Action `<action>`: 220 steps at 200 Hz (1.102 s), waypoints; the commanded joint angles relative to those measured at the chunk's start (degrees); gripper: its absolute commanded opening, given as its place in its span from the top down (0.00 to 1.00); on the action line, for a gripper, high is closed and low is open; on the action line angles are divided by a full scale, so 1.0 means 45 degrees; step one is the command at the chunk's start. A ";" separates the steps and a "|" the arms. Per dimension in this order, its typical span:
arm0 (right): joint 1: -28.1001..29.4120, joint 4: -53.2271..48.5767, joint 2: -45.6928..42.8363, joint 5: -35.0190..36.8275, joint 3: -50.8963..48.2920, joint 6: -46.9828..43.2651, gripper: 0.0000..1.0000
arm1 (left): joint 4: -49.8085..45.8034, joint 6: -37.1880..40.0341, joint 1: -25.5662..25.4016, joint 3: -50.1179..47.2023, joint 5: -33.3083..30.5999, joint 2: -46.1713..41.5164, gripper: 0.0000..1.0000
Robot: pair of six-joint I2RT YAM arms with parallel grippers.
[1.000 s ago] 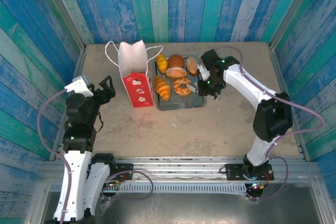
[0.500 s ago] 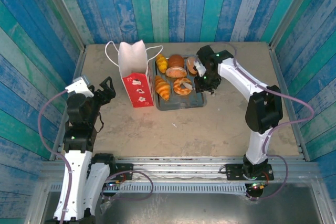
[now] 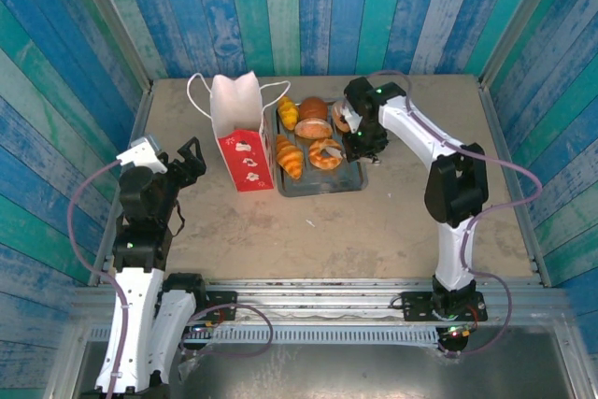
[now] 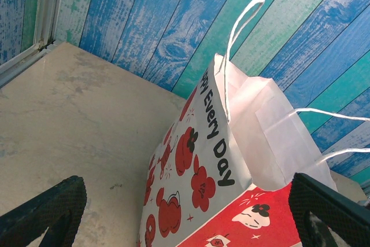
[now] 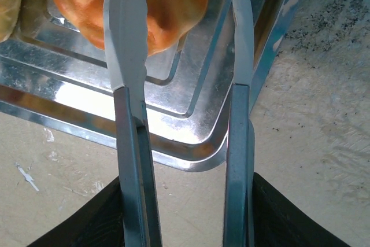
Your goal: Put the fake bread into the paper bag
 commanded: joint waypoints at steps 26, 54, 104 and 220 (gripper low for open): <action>-0.0094 -0.0784 0.0483 0.0188 0.0525 -0.0323 0.49 | -0.0068 0.0118 0.0055 0.0029 -0.0133 -0.0077 0.06; -0.0094 -0.0967 0.0690 0.0058 0.0667 -0.0427 0.53 | -0.0087 0.0089 0.0051 0.0051 -0.0099 -0.0072 0.06; -0.0094 -0.1112 0.0323 -0.0116 0.0672 -0.0449 0.63 | -0.0183 0.0097 0.0052 0.0152 -0.0147 -0.0097 0.06; 0.0415 -0.0705 -0.4486 0.1828 -0.1380 0.0214 0.73 | -0.1416 -0.0256 0.0047 0.1632 0.0262 0.1190 0.04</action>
